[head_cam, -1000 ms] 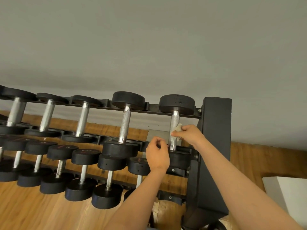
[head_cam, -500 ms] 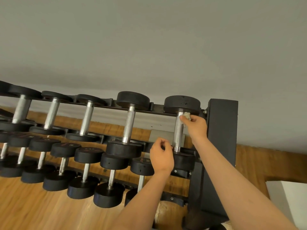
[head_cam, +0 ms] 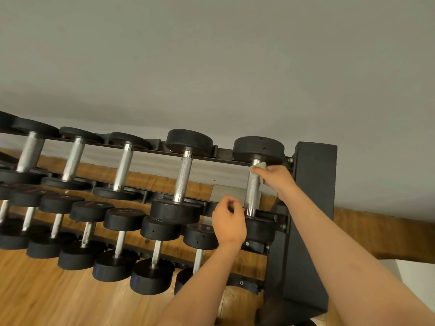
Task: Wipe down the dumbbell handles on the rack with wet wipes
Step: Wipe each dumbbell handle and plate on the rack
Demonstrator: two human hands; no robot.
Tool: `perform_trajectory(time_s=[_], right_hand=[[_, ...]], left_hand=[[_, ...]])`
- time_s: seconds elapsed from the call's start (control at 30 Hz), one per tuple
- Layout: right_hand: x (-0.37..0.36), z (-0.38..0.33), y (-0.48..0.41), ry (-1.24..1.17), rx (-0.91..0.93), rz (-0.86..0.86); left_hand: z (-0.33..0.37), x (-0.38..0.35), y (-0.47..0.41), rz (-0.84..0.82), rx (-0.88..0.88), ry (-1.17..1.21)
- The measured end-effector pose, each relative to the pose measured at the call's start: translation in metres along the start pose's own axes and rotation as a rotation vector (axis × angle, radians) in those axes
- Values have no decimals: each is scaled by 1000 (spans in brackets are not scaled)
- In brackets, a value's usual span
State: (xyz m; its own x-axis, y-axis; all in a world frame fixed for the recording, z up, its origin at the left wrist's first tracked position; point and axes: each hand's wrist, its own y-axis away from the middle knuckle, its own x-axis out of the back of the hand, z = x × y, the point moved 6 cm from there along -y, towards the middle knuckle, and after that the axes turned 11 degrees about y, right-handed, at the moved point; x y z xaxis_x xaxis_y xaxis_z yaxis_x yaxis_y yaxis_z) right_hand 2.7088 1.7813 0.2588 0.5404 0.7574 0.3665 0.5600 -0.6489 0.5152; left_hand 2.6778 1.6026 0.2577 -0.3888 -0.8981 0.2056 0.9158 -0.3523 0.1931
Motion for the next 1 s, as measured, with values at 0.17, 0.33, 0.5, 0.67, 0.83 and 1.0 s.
perform_trajectory(time_s=[0.17, 0.33, 0.5, 0.67, 0.83, 1.0], right_hand=[[-3, 7, 6, 63, 31, 5], [-6, 16, 12, 109, 65, -55], [-8, 29, 21, 227, 103, -99], [-12, 42, 33, 339, 132, -146], [-22, 57, 41, 473, 127, -247], [-22, 52, 46, 472, 60, -225]], left_hand=[[0, 0, 0, 4, 6, -5], [2, 0, 0, 1, -7, -17], [2, 0, 0, 0, -16, -24], [3, 0, 0, 3, -31, -23], [2, 0, -1, 6, -52, -31], [2, 0, 0, 14, -46, -32]])
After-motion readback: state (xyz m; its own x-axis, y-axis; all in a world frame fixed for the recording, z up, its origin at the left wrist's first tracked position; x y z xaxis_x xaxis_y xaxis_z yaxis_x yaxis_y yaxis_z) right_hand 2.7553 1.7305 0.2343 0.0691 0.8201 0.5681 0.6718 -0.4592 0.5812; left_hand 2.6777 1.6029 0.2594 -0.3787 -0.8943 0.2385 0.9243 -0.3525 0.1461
